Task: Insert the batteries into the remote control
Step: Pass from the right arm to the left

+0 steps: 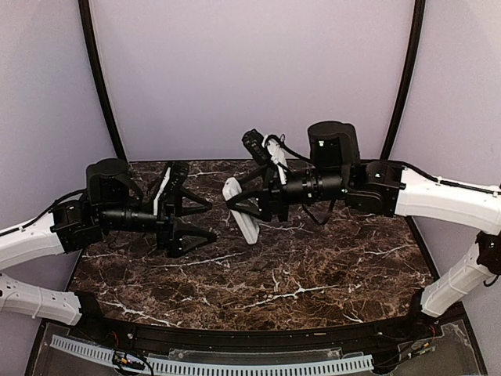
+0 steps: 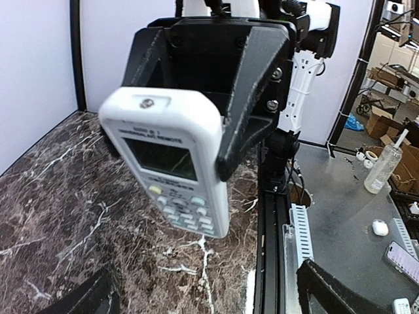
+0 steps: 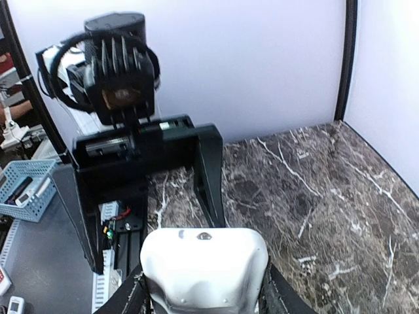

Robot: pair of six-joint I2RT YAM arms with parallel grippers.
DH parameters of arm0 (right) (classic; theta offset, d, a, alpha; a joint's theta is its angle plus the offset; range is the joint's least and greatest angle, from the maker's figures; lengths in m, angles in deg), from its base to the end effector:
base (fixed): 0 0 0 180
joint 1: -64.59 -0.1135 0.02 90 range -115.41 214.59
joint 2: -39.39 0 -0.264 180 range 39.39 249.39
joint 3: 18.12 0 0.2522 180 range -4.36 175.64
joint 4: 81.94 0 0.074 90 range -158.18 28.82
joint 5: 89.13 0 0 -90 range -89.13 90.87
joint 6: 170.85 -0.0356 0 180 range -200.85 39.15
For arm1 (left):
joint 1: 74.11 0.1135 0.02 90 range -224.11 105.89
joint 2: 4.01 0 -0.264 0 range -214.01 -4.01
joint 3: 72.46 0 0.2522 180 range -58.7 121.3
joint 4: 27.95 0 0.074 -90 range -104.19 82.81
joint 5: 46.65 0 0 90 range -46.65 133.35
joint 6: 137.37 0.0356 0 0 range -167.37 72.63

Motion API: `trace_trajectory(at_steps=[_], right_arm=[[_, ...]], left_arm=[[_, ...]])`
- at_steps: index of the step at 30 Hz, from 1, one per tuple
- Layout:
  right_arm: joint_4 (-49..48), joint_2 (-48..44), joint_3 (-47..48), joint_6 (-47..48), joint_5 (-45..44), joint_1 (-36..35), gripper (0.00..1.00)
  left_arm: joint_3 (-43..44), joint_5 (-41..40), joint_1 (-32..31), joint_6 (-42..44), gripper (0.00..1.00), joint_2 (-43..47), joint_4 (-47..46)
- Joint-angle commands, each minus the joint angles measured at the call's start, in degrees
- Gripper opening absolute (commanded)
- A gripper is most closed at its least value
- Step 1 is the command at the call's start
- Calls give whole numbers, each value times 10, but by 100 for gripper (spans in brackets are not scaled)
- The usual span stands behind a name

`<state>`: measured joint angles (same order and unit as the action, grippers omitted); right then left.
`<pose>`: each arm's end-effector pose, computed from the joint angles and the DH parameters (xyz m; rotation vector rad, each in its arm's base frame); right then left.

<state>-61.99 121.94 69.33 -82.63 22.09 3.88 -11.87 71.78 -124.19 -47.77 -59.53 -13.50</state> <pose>0.1554 0.3033 0.3690 -1.1977 1.5532 1.0829 0.1318 -0.1839 0.3362 1.1057 1.4690 -1.0622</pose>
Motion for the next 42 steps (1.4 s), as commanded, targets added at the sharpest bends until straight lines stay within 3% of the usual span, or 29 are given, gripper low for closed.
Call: trace_trajectory(at_steps=[1,13,16,29,37,40,41,42], right_arm=[[-93,-6,4,-29,57,-2,33],[-172,-16,-4,-55,95,-9,33],[-175,-17,-8,-57,96,-12,33],[-193,-27,-27,-58,101,-14,32],[-194,-29,-33,-61,98,-15,33],[-193,-31,-36,-63,84,-15,46],[-190,-32,-37,-65,75,-14,56],[-185,-34,-37,-67,66,-15,76]], left_arm=[[29,67,-10,-6,94,-23,-57],[68,55,-31,-46,92,-92,-115],[71,57,-32,-76,82,-97,-143],[64,68,-31,-113,58,-95,-181],[67,80,-31,-111,28,-98,-169],[65,77,-31,-108,17,-93,-154],[63,71,-31,-107,13,-89,-145],[61,66,-31,-107,11,-87,-139]])
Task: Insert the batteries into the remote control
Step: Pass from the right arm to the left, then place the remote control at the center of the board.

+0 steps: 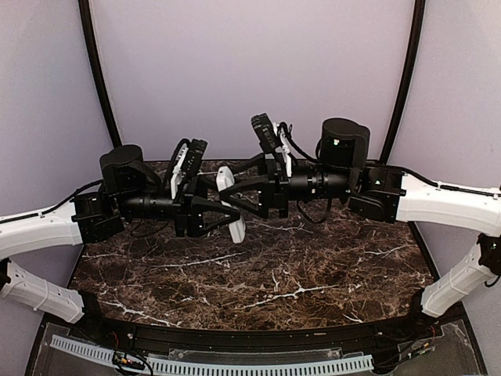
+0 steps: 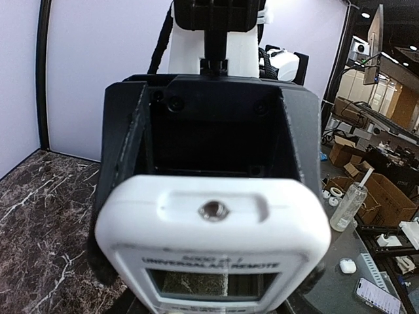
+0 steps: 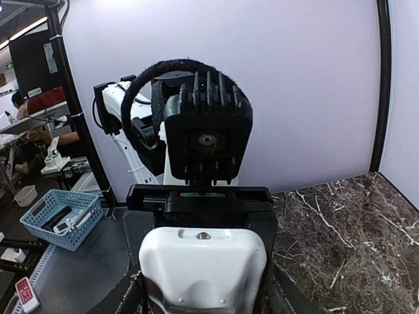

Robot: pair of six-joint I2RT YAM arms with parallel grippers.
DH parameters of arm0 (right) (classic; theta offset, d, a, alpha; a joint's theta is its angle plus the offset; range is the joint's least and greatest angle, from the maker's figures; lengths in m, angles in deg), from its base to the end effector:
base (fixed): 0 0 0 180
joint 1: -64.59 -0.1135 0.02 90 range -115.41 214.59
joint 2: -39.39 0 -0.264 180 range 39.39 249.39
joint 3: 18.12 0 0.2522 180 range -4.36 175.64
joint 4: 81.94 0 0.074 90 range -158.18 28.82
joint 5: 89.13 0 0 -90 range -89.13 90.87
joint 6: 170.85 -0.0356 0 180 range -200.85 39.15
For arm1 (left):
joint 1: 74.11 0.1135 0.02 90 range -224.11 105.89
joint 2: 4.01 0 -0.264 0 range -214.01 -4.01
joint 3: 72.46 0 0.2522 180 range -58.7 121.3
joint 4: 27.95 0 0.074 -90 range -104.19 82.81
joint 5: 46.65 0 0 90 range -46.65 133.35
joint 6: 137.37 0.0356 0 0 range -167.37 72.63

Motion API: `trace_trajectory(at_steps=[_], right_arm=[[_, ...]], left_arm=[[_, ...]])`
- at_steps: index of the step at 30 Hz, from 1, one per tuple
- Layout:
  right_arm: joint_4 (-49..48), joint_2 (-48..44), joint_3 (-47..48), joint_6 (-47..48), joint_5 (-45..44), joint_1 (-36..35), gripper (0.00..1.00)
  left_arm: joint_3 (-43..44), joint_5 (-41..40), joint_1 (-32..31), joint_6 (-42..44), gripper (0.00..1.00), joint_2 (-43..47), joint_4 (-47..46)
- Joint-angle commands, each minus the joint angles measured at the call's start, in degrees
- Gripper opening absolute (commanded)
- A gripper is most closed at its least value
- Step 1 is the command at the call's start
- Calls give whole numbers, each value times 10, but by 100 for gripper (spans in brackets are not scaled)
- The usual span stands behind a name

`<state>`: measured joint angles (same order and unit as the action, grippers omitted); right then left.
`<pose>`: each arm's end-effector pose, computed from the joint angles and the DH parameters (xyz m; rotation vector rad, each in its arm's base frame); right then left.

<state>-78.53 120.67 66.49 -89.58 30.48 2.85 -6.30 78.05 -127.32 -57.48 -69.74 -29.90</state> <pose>0.1439 0.3049 0.3890 -1.1525 1.3123 1.3375 0.1436 -0.2258 0.3603 1.0814 1.3077 -1.3119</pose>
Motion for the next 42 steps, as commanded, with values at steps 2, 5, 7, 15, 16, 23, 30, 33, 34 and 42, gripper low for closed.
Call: trace_trajectory(at_steps=[2,5,7,15,16,23,30,33,34,42], right_arm=[[-1,-25,-7,-2,-44,-4,98],[34,-35,-6,-6,-107,-2,99],[68,-42,-5,-12,-163,0,99],[197,-72,-29,-46,-361,5,99],[211,-75,-34,-49,-375,5,99],[361,-78,-30,-86,-472,15,99],[467,-78,-20,-102,-505,21,99],[488,-77,-14,-103,-490,21,99],[498,-76,-13,-104,-492,21,99],[517,-61,-7,-88,-482,33,99]], left_arm=[[3,-40,0,-10,8,22,51],[3,-120,0,-15,1,26,132],[15,-202,0,-28,0,15,211],[63,-361,5,-70,0,-111,422],[69,-368,16,-77,0,-135,440],[115,-354,86,-176,0,-240,490],[143,-289,139,-255,1,-333,527],[180,-289,161,-253,1,-378,594],[188,-292,163,-253,1,-385,605],[220,-280,166,-277,28,-429,622]])
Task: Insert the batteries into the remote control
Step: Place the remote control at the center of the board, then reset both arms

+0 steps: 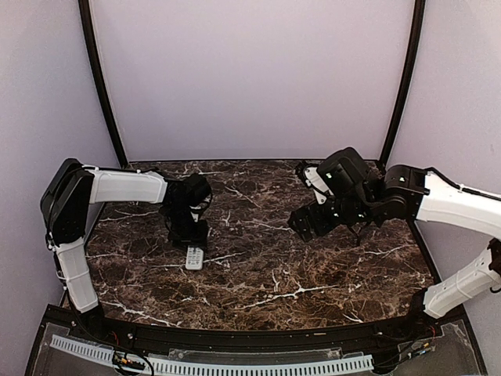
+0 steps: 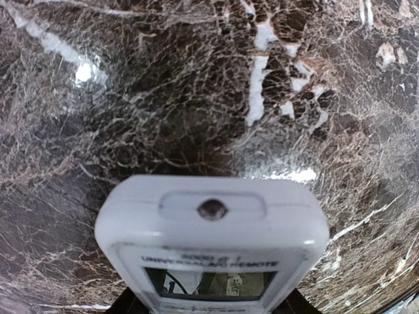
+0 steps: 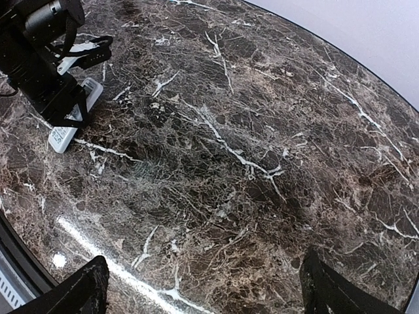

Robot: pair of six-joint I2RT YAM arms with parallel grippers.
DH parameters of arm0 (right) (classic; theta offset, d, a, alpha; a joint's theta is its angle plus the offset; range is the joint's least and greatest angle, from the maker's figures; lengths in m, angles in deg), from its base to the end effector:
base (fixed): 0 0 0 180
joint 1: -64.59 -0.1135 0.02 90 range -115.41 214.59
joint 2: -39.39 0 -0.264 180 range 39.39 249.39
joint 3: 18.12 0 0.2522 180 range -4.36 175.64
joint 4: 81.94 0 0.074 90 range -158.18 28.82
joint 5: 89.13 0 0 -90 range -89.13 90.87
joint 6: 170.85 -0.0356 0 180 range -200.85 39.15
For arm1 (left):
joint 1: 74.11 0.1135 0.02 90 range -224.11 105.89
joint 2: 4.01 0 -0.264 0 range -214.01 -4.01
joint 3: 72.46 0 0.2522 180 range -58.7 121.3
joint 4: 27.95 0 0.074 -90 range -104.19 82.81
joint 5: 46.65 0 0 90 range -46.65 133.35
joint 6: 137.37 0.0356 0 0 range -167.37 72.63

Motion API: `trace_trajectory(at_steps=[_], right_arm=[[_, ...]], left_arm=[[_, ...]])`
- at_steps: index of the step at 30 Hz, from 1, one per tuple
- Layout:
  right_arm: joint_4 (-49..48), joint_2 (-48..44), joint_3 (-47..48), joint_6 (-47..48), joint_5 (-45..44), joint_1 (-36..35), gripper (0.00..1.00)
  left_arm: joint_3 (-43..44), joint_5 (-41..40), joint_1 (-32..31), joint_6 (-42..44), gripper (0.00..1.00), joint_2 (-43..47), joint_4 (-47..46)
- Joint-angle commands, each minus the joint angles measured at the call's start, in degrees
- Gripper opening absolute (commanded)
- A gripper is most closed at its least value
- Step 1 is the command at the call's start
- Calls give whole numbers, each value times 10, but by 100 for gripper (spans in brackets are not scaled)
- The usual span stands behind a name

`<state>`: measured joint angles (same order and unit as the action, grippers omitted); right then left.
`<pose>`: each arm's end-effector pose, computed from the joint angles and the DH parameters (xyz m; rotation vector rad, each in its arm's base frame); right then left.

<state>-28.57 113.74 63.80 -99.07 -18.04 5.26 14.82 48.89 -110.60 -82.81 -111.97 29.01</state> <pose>0.1496 0.2297 0.3237 -0.6702 2.2357 0.2898 0.2880 -0.2173 0.1687 0.0433 3.0078 -0.3091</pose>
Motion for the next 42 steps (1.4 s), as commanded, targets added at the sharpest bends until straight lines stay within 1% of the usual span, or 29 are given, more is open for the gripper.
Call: trace_trajectory(at_steps=[1,2,3,4,5,8,13,16,19,22,25,27,28,29,30,31,32,33,34,35,38,39,42], right_arm=[[22,13,24,10,7,10,99],[27,18,28,12,10,11,99],[33,24,32,14,11,11,99],[38,28,36,17,10,11,99],[43,32,38,17,8,12,99],[44,35,38,18,11,13,99],[29,26,29,16,36,25,99],[4,14,11,19,60,49,99],[-40,-7,-21,30,113,95,99],[-100,-35,-66,43,146,162,99],[-173,-75,-128,44,183,265,99],[-223,-108,-176,34,234,339,99],[-250,-126,-202,30,249,372,99],[-274,-146,-228,26,253,396,99],[-301,-165,-261,18,251,424,99],[-323,-183,-287,12,252,441,99],[-344,-199,-313,5,257,454,99],[-367,-213,-338,-4,258,462,99],[-387,-226,-363,-19,252,467,99],[-401,-235,-383,-37,243,468,99],[-428,-252,-429,-97,210,469,99],[-433,-257,-441,-113,200,469,99],[-457,-270,-476,-132,191,469,99]], left_arm=[[1,18,1,-34,32,-9,23],[-7,25,1,-40,39,-10,18],[-10,29,2,-50,42,-13,8],[-13,38,3,-53,48,-15,4],[-11,42,3,-54,51,-22,1],[-4,43,7,-52,65,-31,3],[3,49,12,-46,78,-30,-2],[8,50,12,-49,81,-13,-2],[15,42,12,-51,82,19,-5],[40,9,14,-38,83,76,-12],[57,-41,28,-10,84,143,-19],[47,-60,62,1,85,185,-29],[40,-68,94,3,84,199,-31],[21,-86,114,3,84,229,-32],[10,-96,152,3,84,245,-34],[-17,-121,186,4,84,279,-42],[-32,-135,201,7,84,296,-47],[-64,-174,224,15,85,333,-61],[-79,-198,231,19,88,349,-69],[-109,-245,242,29,89,384,-82],[-178,-332,250,62,95,443,-128],[-193,-342,252,77,96,468,-156],[-252,-363,253,95,99,503,-199]])
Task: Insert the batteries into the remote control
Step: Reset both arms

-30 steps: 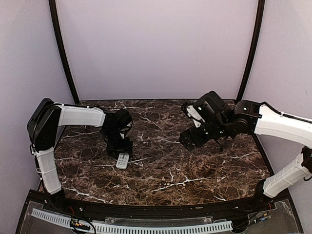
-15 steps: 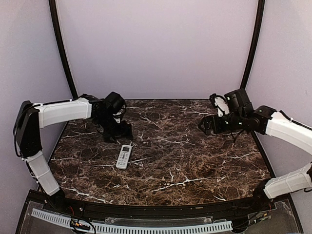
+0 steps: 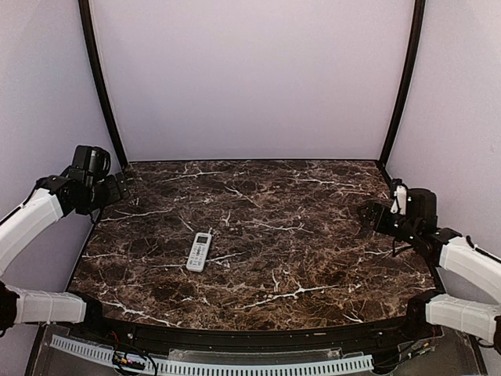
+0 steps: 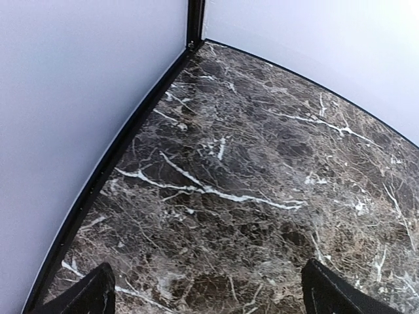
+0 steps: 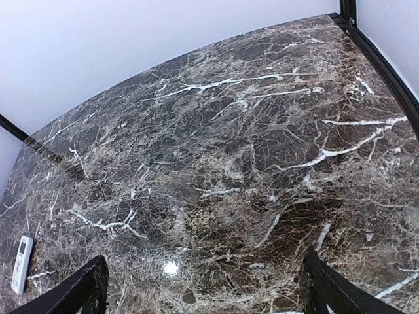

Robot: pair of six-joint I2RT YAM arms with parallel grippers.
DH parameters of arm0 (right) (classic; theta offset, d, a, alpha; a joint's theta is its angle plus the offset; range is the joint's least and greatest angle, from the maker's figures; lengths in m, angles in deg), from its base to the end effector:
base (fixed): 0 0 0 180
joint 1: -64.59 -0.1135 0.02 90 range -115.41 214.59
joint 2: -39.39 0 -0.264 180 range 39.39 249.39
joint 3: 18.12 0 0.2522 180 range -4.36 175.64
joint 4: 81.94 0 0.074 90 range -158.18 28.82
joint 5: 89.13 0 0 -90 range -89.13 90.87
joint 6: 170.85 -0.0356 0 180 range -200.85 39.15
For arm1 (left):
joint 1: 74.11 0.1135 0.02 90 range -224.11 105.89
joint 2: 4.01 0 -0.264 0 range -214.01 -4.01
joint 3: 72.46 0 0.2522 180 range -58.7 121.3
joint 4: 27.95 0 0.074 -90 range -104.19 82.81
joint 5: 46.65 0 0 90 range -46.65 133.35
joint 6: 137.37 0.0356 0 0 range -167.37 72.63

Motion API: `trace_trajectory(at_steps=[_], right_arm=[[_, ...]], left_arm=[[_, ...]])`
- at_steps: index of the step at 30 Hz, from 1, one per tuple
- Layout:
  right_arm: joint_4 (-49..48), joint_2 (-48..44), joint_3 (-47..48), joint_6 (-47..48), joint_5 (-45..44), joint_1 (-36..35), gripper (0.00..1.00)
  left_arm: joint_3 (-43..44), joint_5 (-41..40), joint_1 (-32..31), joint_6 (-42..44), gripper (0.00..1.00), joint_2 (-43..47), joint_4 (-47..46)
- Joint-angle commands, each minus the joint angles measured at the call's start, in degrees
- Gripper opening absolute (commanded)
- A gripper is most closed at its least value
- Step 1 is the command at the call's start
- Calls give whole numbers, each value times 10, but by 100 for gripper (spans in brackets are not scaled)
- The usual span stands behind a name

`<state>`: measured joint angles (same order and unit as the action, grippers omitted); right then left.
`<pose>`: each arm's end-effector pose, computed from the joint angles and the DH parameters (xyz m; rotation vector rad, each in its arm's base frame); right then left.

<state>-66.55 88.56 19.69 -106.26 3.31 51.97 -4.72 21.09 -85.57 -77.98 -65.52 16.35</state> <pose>0.1875 0.0435 0.2143 0.2034 2.0582 0.4566 0.2271 -0.0323 0.3070 -0.5655 2.1035 0.0191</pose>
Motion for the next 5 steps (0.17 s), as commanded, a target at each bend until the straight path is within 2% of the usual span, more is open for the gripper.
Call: trace_trajectory(at_steps=[1,5], right_arm=[[-84,-21,-43,-65,-35,2,99],[-97,-37,-59,-65,-34,2,99]], left_arm=[[-66,-88,3,53,99,48,-90],[-97,-95,3,64,99,50,-110]])
